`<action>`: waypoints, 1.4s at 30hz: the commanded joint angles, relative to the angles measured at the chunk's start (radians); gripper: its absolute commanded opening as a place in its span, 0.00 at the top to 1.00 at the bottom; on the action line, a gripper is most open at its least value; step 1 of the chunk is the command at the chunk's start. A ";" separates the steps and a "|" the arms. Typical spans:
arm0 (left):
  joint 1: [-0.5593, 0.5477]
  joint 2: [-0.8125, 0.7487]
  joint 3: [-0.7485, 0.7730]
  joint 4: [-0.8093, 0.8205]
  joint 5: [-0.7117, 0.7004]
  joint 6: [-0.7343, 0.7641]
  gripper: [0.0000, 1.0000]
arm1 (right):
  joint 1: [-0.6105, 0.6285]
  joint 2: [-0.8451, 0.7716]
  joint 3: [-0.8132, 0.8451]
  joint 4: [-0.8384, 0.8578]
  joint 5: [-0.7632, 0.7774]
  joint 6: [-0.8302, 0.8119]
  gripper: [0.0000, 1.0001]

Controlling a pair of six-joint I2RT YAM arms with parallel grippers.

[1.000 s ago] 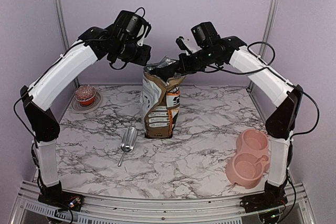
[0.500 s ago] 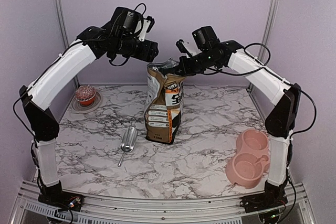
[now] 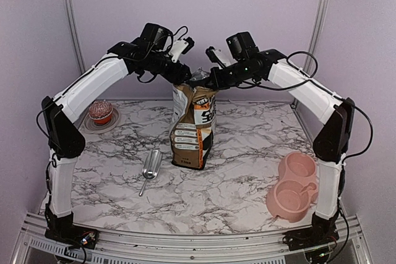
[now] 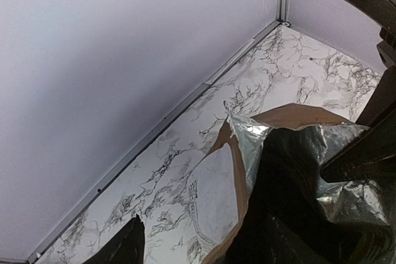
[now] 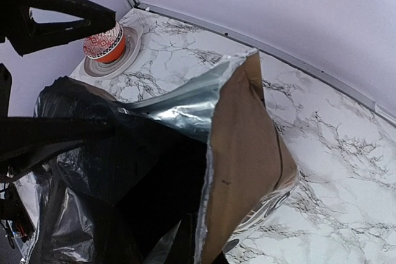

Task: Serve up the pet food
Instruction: Adjust the pet food bag at the center of the board.

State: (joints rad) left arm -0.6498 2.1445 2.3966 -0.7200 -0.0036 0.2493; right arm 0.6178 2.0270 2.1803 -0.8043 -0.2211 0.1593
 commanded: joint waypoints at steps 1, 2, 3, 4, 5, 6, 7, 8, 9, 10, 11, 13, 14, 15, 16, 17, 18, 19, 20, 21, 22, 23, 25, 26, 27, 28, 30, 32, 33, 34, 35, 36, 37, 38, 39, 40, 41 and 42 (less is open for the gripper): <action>0.039 0.045 0.062 0.031 0.127 0.074 0.37 | -0.001 -0.112 0.005 0.152 -0.026 -0.047 1.00; 0.045 0.049 0.064 0.031 0.146 0.080 0.39 | -0.001 -0.117 -0.004 0.154 -0.028 -0.053 1.00; 0.051 0.052 0.062 0.030 0.165 0.086 0.41 | 0.000 -0.122 -0.012 0.156 -0.031 -0.062 1.00; 0.055 0.052 0.054 0.029 0.186 0.093 0.42 | 0.000 -0.125 -0.021 0.158 -0.033 -0.070 1.00; 0.059 0.051 0.047 0.026 0.207 0.100 0.42 | -0.001 -0.127 -0.028 0.159 -0.037 -0.079 1.00; 0.064 0.052 0.043 0.019 0.231 0.109 0.43 | -0.001 -0.128 -0.033 0.161 -0.044 -0.086 1.00; 0.066 0.053 0.043 0.008 0.254 0.118 0.43 | -0.002 -0.128 -0.035 0.162 -0.052 -0.092 1.00; 0.069 0.055 0.043 -0.002 0.267 0.126 0.43 | -0.002 -0.127 -0.034 0.163 -0.060 -0.096 1.00; 0.070 0.057 0.044 -0.012 0.276 0.131 0.43 | -0.002 -0.124 -0.032 0.165 -0.067 -0.098 1.00; 0.071 0.059 0.044 -0.021 0.283 0.136 0.43 | -0.003 -0.123 -0.028 0.167 -0.074 -0.103 1.00; 0.072 0.062 0.044 -0.028 0.288 0.138 0.44 | -0.003 -0.121 -0.026 0.171 -0.081 -0.105 1.00; 0.073 0.069 0.043 -0.045 0.298 0.144 0.46 | -0.003 -0.123 -0.025 0.183 -0.097 -0.109 1.00; 0.073 0.074 0.042 -0.052 0.303 0.146 0.49 | -0.003 -0.121 -0.026 0.190 -0.103 -0.115 1.00; 0.072 0.078 0.041 -0.058 0.307 0.147 0.53 | -0.002 -0.120 -0.025 0.197 -0.107 -0.118 1.00; 0.073 0.084 0.039 -0.059 0.311 0.147 0.58 | -0.002 -0.119 -0.023 0.204 -0.109 -0.120 1.00; 0.073 0.089 0.039 -0.059 0.313 0.145 0.63 | -0.001 -0.115 -0.017 0.207 -0.111 -0.123 1.00; 0.072 0.094 0.041 -0.058 0.312 0.144 0.71 | -0.003 -0.110 -0.005 0.204 -0.114 -0.127 1.00; 0.073 0.098 0.046 -0.057 0.308 0.141 0.79 | -0.002 -0.105 0.005 0.200 -0.116 -0.129 1.00; 0.073 0.101 0.049 -0.054 0.305 0.141 0.88 | -0.003 -0.102 0.013 0.195 -0.117 -0.131 1.00; 0.073 0.099 0.048 -0.049 0.300 0.139 0.96 | -0.003 -0.100 0.017 0.194 -0.118 -0.133 1.00; 0.072 0.096 0.045 -0.043 0.287 0.133 1.00 | -0.003 -0.100 0.017 0.195 -0.117 -0.134 1.00; 0.073 0.093 0.041 -0.036 0.274 0.130 1.00 | -0.002 -0.101 0.017 0.198 -0.116 -0.134 1.00; 0.073 0.081 0.032 -0.020 0.233 0.121 1.00 | -0.004 -0.103 0.016 0.202 -0.118 -0.134 1.00; 0.071 0.077 0.031 -0.007 0.194 0.111 1.00 | -0.004 -0.103 0.017 0.205 -0.118 -0.134 1.00; 0.069 0.071 0.033 0.004 0.148 0.102 1.00 | -0.003 -0.103 0.020 0.206 -0.119 -0.133 1.00; 0.067 0.064 0.033 0.025 0.085 0.086 1.00 | -0.003 -0.101 0.025 0.206 -0.123 -0.135 1.00; 0.063 0.049 0.030 0.085 -0.067 0.050 1.00 | -0.004 -0.098 0.038 0.201 -0.140 -0.136 1.00; 0.053 0.042 0.026 0.161 -0.230 0.037 1.00 | -0.003 -0.100 0.041 0.197 -0.170 -0.139 1.00; 0.049 0.043 0.026 0.199 -0.290 0.041 1.00 | -0.004 -0.101 0.040 0.196 -0.188 -0.140 1.00; 0.045 0.048 0.030 0.230 -0.330 0.046 1.00 | -0.003 -0.102 0.037 0.196 -0.204 -0.140 1.00; 0.042 0.056 0.041 0.248 -0.352 0.052 1.00 | -0.003 -0.103 0.033 0.197 -0.219 -0.138 1.00; 0.038 0.064 0.053 0.260 -0.361 0.056 1.00 | -0.004 -0.103 0.030 0.199 -0.232 -0.135 1.00; 0.034 0.070 0.061 0.265 -0.363 0.058 1.00 | -0.004 -0.103 0.028 0.201 -0.239 -0.131 1.00; 0.028 0.073 0.065 0.267 -0.367 0.060 1.00 | -0.003 -0.101 0.027 0.203 -0.243 -0.126 1.00; 0.020 0.073 0.063 0.270 -0.379 0.060 1.00 | -0.003 -0.100 0.029 0.202 -0.241 -0.119 1.00; 0.012 0.071 0.062 0.272 -0.412 0.060 1.00 | -0.004 -0.099 0.031 0.201 -0.236 -0.113 1.00; 0.004 0.067 0.060 0.273 -0.438 0.057 1.00 | -0.004 -0.098 0.032 0.199 -0.229 -0.106 1.00; -0.004 0.059 0.050 0.271 -0.459 0.052 1.00 | -0.004 -0.098 0.030 0.197 -0.223 -0.101 1.00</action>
State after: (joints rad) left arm -0.6777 2.2127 2.4264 -0.6437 -0.2066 0.3180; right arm 0.6102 1.9942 2.1162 -0.7475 -0.3527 0.0547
